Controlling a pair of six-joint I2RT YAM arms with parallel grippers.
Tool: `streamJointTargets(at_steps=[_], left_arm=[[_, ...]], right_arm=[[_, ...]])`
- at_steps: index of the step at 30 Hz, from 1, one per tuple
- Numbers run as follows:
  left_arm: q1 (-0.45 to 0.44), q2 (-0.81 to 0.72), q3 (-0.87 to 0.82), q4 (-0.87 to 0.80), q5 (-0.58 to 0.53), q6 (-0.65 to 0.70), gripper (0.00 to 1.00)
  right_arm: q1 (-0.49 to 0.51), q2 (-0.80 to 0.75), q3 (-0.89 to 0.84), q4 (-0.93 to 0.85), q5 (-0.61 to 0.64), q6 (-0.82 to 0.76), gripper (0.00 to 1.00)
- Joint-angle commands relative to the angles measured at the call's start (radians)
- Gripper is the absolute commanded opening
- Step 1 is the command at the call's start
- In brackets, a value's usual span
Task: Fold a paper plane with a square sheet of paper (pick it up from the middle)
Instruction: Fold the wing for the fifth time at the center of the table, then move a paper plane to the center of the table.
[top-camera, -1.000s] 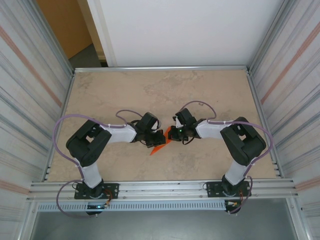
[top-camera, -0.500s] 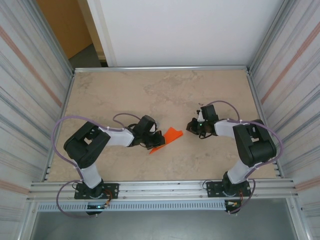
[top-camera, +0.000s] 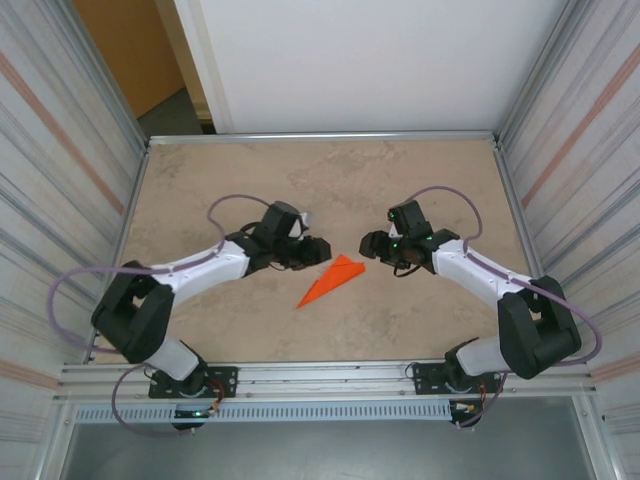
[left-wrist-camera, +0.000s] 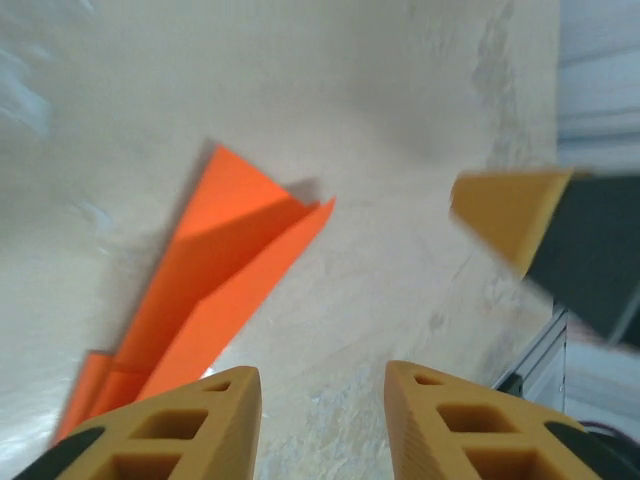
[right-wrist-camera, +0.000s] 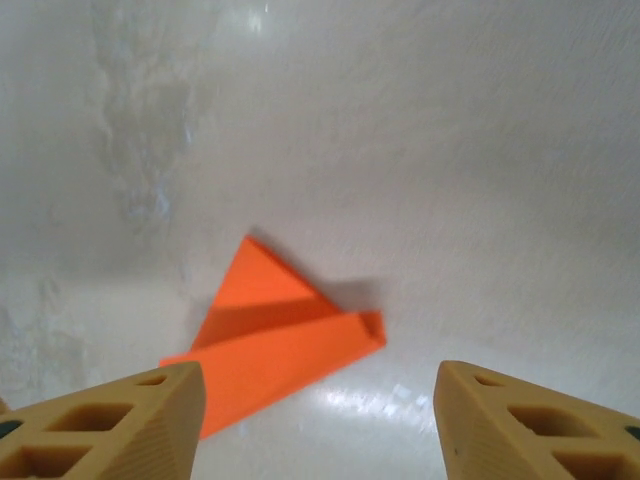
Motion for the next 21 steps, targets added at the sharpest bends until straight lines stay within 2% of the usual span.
streamJointTargets(at_steps=[1, 5, 7, 11, 12, 16, 21], left_arm=[[0.073, -0.076, -0.084, -0.1, -0.073, 0.042, 0.42], [0.166, -0.173, -0.206, -0.105, -0.119, 0.046, 0.53], [0.204, -0.224, -0.255, -0.119, -0.146, 0.06, 0.63], [0.243, -0.311, -0.319, -0.161, -0.201, 0.093, 0.77], [0.248, -0.333, -0.332, -0.169, -0.212, 0.103, 0.8], [0.262, -0.402, -0.366, -0.199, -0.242, 0.134, 0.86], [0.269, -0.451, -0.384, -0.234, -0.261, 0.166, 0.94]], right_arm=[[0.077, 0.016, 0.077, -0.203, 0.097, 0.085, 0.65], [0.177, 0.1, 0.158, -0.263, 0.148, 0.192, 0.66], [0.244, 0.149, 0.204, -0.279, 0.191, 0.255, 0.67], [0.344, 0.264, 0.329, -0.362, 0.296, 0.361, 0.69], [0.362, 0.289, 0.358, -0.383, 0.323, 0.389, 0.72], [0.399, 0.379, 0.427, -0.417, 0.374, 0.451, 0.8], [0.41, 0.483, 0.514, -0.49, 0.405, 0.528, 0.81]])
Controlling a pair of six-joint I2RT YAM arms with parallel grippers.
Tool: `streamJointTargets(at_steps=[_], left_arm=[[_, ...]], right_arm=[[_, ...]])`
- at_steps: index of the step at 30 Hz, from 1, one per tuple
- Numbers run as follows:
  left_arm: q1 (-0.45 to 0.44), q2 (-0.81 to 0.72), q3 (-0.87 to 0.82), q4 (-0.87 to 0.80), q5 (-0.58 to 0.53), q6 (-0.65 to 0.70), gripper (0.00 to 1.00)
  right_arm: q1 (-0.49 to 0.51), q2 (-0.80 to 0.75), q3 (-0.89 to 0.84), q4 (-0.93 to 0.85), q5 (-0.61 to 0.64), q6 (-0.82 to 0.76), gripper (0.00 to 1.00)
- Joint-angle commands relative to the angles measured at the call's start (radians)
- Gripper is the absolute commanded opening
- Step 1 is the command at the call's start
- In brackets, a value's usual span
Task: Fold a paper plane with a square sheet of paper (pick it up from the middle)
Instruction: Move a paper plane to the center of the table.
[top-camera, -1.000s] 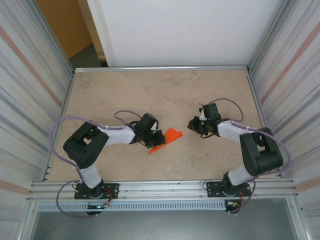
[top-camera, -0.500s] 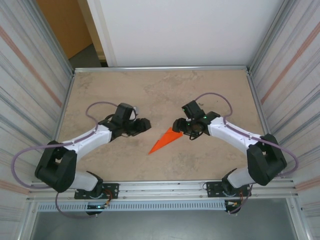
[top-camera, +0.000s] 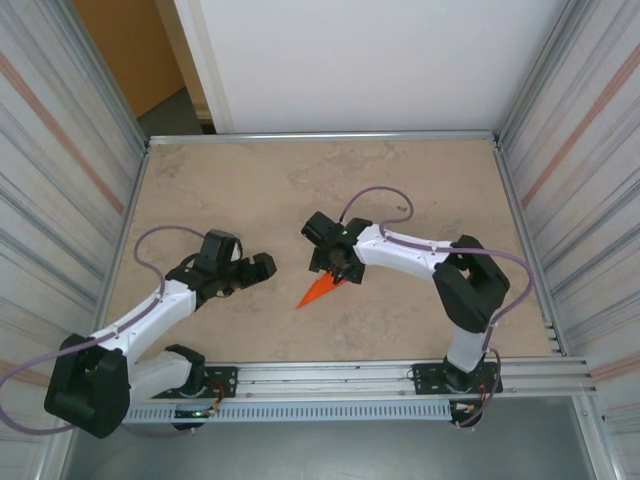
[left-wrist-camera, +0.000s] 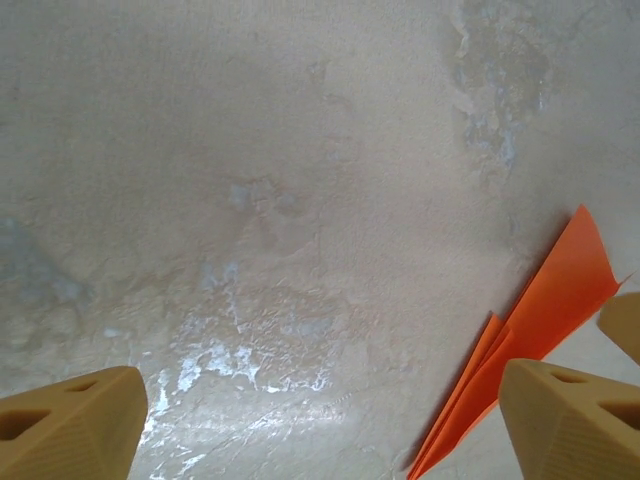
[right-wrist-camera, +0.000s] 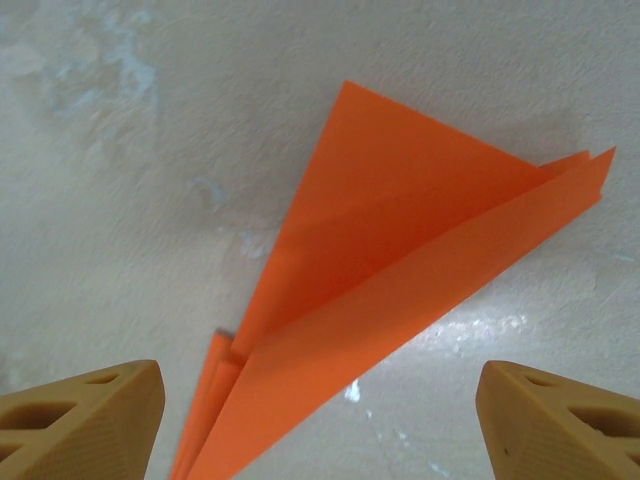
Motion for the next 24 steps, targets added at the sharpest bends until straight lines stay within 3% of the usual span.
streamJointTargets(at_steps=[1, 7, 24], left_arm=[[0.01, -0.029, -0.021, -0.047, -0.033, 0.047, 0.95], [0.012, -0.024, -0.039, -0.032, -0.02, 0.05, 0.96], [0.012, 0.018, -0.022, -0.03, -0.006, 0.045, 0.98]], right_arm=[[0.008, 0.055, 0.055, -0.114, 0.079, 0.102, 0.81], [0.03, 0.052, 0.068, -0.171, 0.115, 0.161, 0.75], [0.042, -0.012, 0.001, -0.146, 0.091, 0.211, 0.34]])
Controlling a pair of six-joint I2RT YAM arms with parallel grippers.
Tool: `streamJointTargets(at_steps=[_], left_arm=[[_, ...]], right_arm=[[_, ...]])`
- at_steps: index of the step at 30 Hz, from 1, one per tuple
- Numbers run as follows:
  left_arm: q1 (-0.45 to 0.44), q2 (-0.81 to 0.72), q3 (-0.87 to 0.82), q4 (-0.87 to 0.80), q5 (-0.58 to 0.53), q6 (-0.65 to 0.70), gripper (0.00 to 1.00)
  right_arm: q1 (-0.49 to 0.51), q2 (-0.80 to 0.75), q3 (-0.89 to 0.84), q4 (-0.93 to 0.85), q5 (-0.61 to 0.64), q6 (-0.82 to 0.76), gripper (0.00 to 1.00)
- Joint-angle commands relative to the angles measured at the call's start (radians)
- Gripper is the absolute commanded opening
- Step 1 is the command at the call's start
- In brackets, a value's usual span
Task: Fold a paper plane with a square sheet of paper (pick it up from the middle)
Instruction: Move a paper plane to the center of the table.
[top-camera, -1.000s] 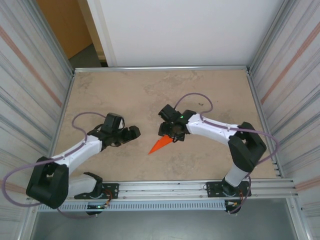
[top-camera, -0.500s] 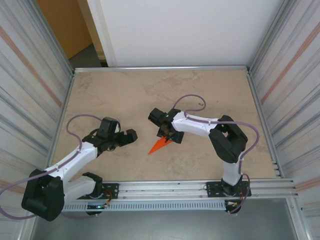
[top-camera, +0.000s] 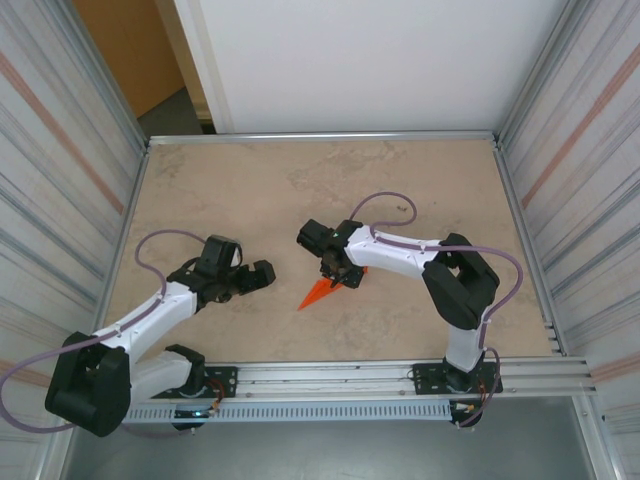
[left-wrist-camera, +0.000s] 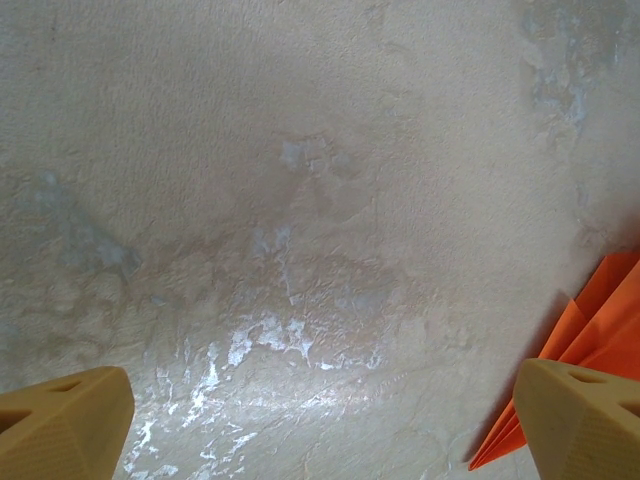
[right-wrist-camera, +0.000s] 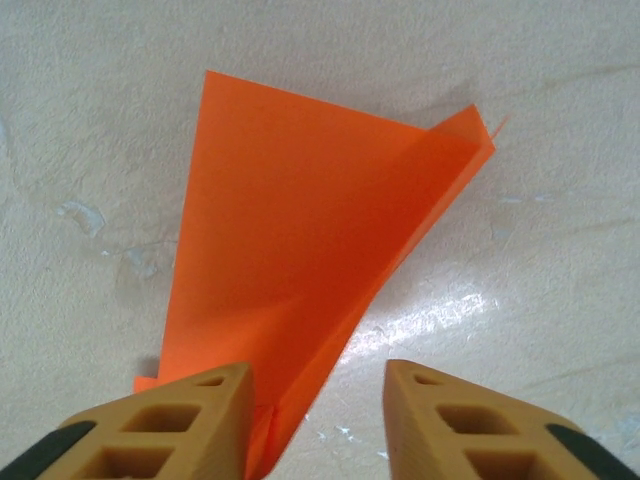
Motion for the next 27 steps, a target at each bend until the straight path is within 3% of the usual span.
streamJointTargets(at_steps=[1, 11, 20, 23, 27], left_arm=[[0.01, 0.002, 0.008, -0.011, 0.001, 0.012, 0.98], [0.012, 0.001, 0.012, -0.018, 0.006, 0.01, 0.99], [0.013, -0.005, 0.014, -0.024, 0.012, 0.003, 0.99], [0.022, -0.006, 0.014, -0.017, 0.035, -0.003, 0.99], [0.044, -0.019, 0.005, 0.016, 0.088, -0.009, 0.98]], right_arm=[[0.007, -0.039, -0.019, -0.026, 0.013, 0.027, 0.33], [0.003, -0.028, -0.044, 0.012, -0.022, 0.03, 0.28], [-0.023, -0.1, -0.058, 0.023, 0.02, -0.019, 0.07], [-0.05, -0.145, -0.078, 0.085, -0.002, -0.117, 0.02], [-0.107, -0.238, -0.166, 0.352, -0.197, -0.375, 0.0]])
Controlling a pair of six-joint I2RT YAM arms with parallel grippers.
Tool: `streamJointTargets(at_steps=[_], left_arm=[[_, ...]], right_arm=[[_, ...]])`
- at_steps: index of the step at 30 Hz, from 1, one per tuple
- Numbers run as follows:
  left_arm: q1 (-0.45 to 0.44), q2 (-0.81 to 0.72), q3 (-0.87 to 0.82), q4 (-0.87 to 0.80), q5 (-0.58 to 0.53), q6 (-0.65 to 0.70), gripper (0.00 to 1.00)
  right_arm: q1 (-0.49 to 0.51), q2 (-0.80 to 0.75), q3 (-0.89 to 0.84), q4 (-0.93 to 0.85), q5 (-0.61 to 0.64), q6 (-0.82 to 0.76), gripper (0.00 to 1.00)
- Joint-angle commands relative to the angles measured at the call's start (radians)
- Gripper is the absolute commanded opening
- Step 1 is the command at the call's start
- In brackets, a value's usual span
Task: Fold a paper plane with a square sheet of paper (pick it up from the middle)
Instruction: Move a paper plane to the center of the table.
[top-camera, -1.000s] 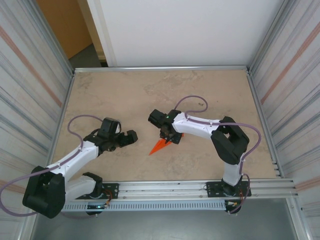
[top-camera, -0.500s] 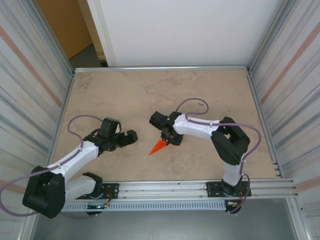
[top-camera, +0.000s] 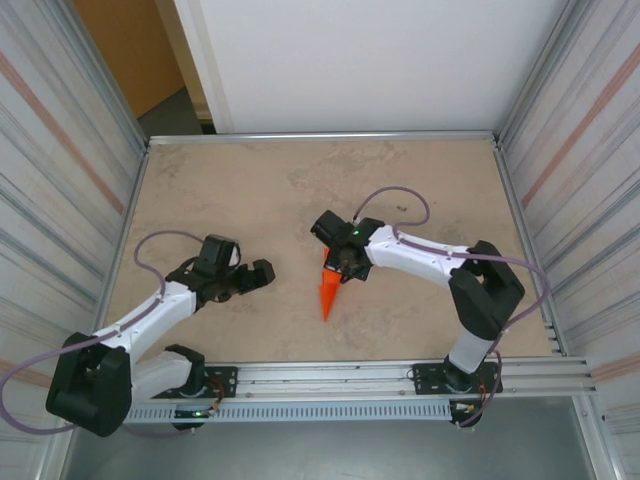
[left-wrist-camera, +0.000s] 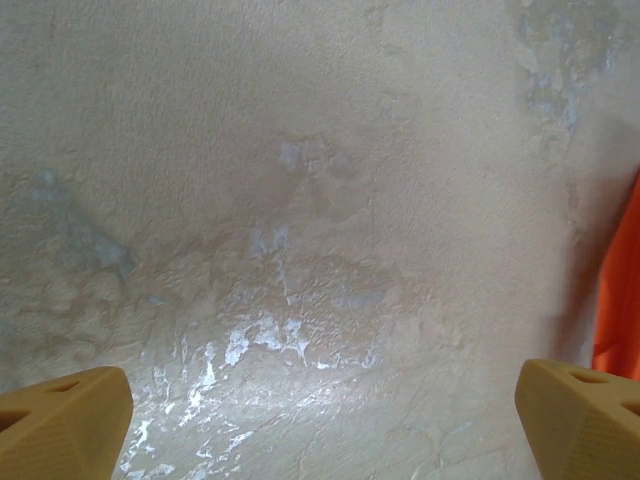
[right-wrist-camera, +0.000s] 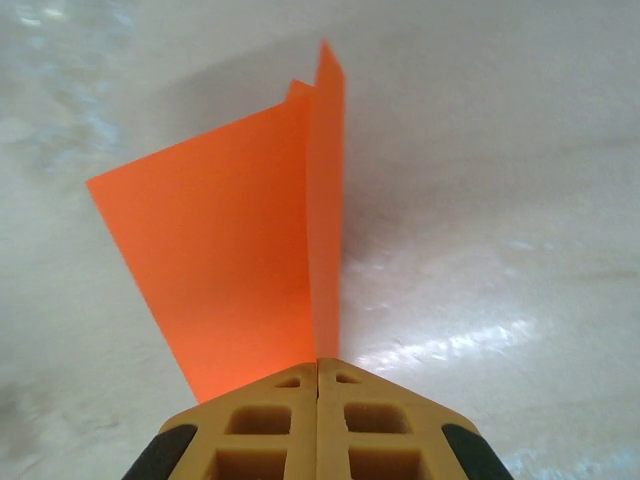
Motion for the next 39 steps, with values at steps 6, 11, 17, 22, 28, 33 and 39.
streamJointTargets(at_steps=[6, 11, 17, 22, 28, 33, 39], left_arm=[[0.022, -0.077, -0.015, 0.08, 0.091, -0.021, 0.97], [0.022, -0.078, -0.042, 0.18, 0.178, -0.059, 0.91], [0.013, 0.008, -0.071, 0.323, 0.3, -0.117, 0.74], [-0.08, 0.085, -0.059, 0.354, 0.26, -0.138, 0.68], [-0.174, 0.195, -0.02, 0.391, 0.228, -0.165, 0.53], [-0.219, 0.275, 0.024, 0.424, 0.231, -0.176, 0.48], [-0.242, 0.282, 0.041, 0.447, 0.201, -0.196, 0.48]], right_arm=[[-0.114, -0.119, -0.132, 0.434, -0.4, -0.375, 0.01], [-0.143, -0.091, -0.203, 0.577, -0.547, -0.411, 0.02], [-0.183, -0.026, -0.306, 0.755, -0.685, -0.365, 0.03], [-0.209, 0.033, -0.374, 0.822, -0.714, -0.334, 0.03], [-0.241, 0.045, -0.432, 0.878, -0.721, -0.312, 0.03], [-0.25, 0.038, -0.449, 0.889, -0.723, -0.308, 0.03], [-0.255, 0.034, -0.455, 0.884, -0.725, -0.309, 0.03]])
